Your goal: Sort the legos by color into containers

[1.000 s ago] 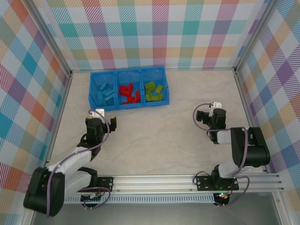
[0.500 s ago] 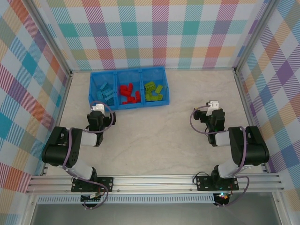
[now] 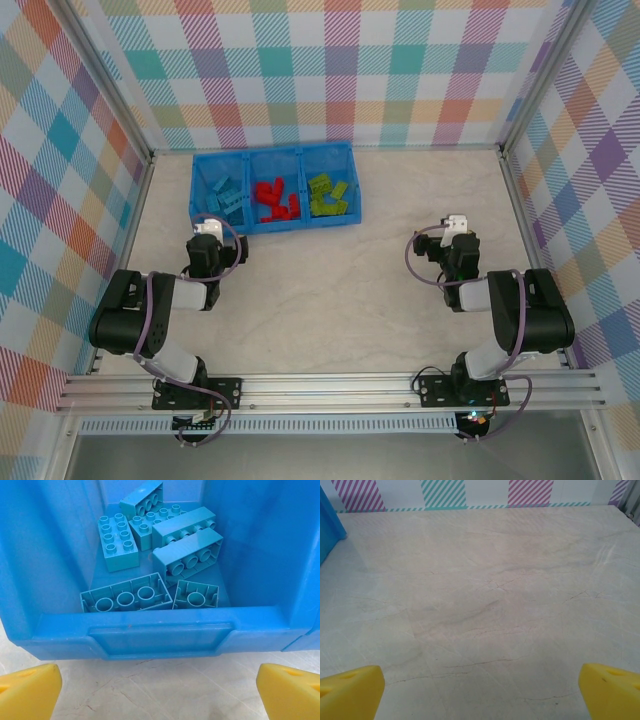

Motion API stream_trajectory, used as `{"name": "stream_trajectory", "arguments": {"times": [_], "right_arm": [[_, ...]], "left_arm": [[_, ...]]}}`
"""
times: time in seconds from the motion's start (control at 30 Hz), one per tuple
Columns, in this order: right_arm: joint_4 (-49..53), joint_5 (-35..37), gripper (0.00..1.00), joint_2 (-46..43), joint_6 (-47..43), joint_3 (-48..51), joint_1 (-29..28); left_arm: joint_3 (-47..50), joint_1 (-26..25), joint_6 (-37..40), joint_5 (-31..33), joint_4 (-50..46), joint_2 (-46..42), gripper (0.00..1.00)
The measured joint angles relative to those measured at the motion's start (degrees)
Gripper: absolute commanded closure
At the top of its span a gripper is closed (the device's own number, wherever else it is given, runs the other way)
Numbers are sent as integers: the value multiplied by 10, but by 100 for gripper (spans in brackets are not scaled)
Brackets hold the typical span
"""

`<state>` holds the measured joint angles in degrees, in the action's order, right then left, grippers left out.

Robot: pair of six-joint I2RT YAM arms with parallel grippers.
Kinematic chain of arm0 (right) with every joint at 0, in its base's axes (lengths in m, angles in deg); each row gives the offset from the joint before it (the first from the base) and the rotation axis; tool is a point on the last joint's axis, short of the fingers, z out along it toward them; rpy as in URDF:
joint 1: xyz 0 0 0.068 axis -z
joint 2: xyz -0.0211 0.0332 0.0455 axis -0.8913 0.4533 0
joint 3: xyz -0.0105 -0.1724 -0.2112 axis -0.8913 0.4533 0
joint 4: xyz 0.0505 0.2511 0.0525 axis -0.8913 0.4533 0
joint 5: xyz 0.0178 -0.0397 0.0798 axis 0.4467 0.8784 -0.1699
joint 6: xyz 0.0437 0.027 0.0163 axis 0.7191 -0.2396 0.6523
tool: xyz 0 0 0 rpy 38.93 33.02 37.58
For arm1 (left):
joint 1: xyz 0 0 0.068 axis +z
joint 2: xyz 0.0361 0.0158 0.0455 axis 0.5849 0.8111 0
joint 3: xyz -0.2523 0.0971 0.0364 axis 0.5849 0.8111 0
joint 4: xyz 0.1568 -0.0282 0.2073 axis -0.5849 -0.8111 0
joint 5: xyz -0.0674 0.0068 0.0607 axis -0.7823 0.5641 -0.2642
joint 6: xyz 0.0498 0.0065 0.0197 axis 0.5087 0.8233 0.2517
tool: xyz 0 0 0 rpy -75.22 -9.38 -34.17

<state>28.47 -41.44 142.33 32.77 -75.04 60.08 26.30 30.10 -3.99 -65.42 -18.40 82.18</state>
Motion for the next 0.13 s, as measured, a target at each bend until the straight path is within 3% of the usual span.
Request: {"name": "stream_trajectory", "arguments": {"times": [0.13], "right_arm": [[11,-21,0,0,0,-10,11]], "left_arm": [[0,0,0,0,0,0,0]]}}
